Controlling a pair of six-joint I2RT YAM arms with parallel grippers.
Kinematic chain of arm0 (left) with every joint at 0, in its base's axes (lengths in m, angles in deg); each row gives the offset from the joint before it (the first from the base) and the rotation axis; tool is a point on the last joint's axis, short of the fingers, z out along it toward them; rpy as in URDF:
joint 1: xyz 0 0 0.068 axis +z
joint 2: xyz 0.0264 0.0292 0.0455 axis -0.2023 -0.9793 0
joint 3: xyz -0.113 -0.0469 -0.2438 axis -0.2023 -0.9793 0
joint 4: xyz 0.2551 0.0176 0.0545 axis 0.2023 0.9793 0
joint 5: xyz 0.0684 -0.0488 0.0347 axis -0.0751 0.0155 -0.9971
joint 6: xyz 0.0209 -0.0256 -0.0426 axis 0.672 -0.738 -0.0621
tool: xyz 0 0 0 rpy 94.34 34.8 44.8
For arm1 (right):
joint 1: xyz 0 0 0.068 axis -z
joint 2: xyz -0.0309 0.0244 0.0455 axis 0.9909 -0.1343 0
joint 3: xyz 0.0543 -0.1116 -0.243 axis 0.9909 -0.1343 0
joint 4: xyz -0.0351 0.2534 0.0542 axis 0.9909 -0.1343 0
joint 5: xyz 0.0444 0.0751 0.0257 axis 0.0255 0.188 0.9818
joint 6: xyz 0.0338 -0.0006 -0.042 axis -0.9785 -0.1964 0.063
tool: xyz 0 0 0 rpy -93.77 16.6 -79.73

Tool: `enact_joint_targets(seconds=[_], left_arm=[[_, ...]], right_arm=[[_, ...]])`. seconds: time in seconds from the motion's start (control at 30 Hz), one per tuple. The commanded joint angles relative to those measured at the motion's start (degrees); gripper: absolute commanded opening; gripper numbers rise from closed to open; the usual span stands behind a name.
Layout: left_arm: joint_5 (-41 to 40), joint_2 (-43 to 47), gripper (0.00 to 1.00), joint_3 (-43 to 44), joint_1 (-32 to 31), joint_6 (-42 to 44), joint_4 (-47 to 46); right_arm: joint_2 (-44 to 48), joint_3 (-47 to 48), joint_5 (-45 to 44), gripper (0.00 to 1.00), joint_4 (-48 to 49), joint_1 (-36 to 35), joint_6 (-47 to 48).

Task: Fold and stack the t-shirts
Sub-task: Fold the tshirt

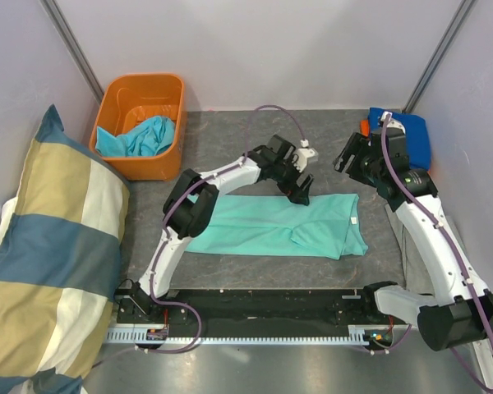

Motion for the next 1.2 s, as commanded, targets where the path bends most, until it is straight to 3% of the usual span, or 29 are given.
enact_joint_targets(seconds=[0.0,0.27,0.63,0.87,1.03,1.1,1.17], left_arm=[[-4.37,-0.5,1.0,4.43,-1.91,2.99,-0.94],[-9.74,-4.45,1.0,10.24,-4.46,2.11,-0.59],[-8.33,-7.09,0.94,13.23,-6.83,2.11,0.73],[-7.98,-7.8,0.73,13.76,-8.42,2.2,1.61],[-7.36,-7.97,0.66,13.58,-9.03,2.64,2.67],[-7.36,-8.06,0.51,13.49,-9.21,2.73,3.1],[-7.89,-8.15,0.19,13.49,-9.38,2.91,3.2]], right_arm=[[2.04,-0.59,0.99,0.78,-1.32,-0.05,0.56],[3.0,-1.02,0.38,0.78,-2.55,-0.05,0.74],[2.74,-1.64,0.2,0.78,-2.55,-0.05,1.0],[2.74,-2.26,-0.33,0.79,-2.64,-0.05,1.18],[2.74,-2.61,-0.68,0.79,-2.64,-0.14,1.27],[2.74,-2.7,-0.68,0.79,-2.64,-0.05,1.27],[2.65,-2.7,-0.68,0.79,-2.64,-0.05,1.09]])
